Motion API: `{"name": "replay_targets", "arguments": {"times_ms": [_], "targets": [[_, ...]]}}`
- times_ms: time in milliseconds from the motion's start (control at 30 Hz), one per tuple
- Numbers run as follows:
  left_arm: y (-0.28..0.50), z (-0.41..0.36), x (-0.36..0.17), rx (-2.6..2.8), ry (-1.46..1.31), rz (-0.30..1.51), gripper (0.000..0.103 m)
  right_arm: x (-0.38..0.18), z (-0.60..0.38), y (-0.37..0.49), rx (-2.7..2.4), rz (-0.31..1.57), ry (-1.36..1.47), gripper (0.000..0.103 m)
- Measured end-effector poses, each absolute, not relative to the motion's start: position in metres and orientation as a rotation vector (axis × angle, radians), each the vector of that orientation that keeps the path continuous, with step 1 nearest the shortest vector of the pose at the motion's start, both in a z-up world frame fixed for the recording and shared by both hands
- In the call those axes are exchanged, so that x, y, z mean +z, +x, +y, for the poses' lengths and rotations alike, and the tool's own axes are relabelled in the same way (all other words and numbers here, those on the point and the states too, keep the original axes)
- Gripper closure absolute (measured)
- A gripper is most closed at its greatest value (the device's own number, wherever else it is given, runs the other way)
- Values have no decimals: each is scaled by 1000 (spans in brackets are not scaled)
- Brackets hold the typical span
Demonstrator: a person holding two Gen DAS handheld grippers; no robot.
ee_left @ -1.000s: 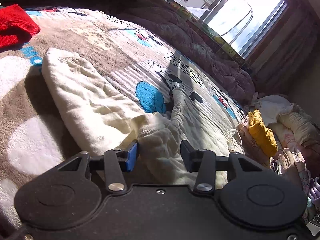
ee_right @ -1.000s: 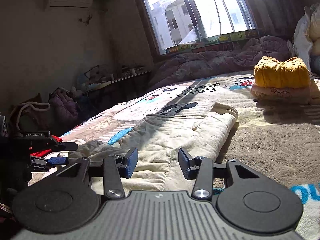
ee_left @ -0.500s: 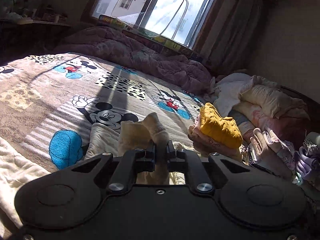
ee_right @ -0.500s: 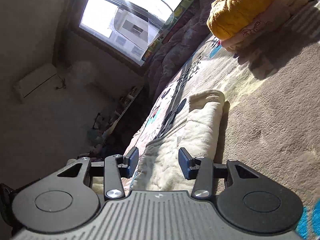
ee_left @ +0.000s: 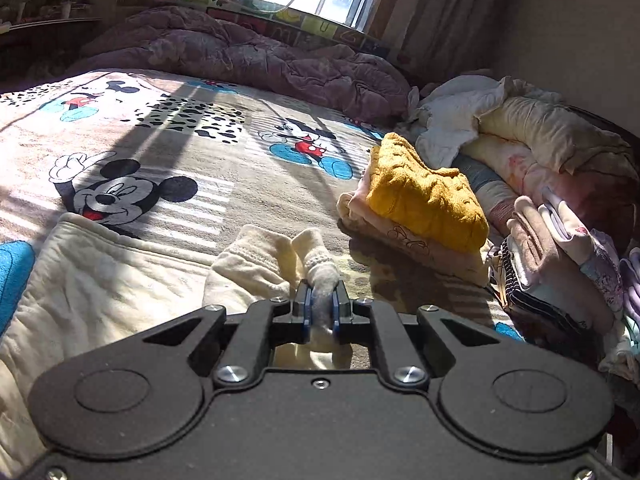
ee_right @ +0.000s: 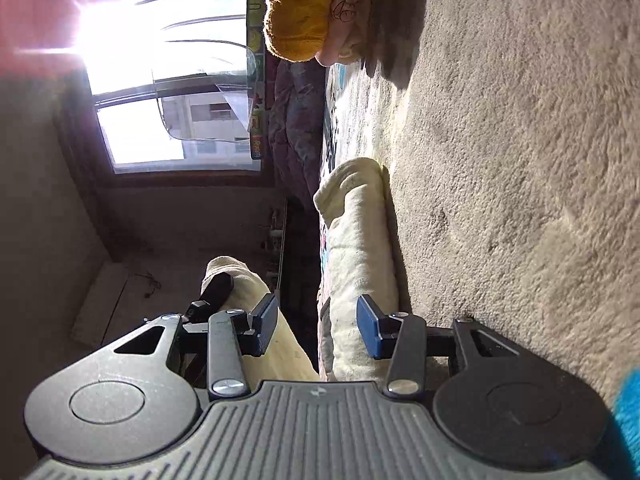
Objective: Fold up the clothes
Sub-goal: 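Move the right tool to the other sleeve cuff and grasp it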
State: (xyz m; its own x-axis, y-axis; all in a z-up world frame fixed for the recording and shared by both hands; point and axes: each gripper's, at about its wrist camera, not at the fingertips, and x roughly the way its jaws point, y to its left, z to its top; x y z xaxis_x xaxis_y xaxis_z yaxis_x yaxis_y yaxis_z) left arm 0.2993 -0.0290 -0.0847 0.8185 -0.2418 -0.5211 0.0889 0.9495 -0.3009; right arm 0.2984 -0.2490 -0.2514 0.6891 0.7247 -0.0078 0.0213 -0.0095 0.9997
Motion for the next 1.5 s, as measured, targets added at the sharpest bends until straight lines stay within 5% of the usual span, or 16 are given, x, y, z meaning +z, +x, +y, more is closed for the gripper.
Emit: {"name": "replay_targets", "arguments": {"times_ms": [233,500,833,967,1100,1400,1433,1500], "targets": [[295,-33,-127,-191,-280,591,94,-251,-247,306,611,636,1478,58],[260,-6,-97,-276,-374,496,58,-232,-248,307,566,590,1317,57],[165,34,-110,-308,-273,553,64,-190,-233,298,635,554,953,57],[149,21,-130,-361,-191,560,75,-169,-219,290,664,515,760,85],[136,8,-134,-447,-106,545,76,-157,-216,287,658,457,681,91],[131,10,-131,-487,-65,519,76,-176,-222,317,660,542,755,91],[132,13,-132,-487,-82,522,76,-179,-223,321,661,558,768,86],[132,17,-133,-486,-109,521,76,-181,-222,322,691,559,790,60]]}}
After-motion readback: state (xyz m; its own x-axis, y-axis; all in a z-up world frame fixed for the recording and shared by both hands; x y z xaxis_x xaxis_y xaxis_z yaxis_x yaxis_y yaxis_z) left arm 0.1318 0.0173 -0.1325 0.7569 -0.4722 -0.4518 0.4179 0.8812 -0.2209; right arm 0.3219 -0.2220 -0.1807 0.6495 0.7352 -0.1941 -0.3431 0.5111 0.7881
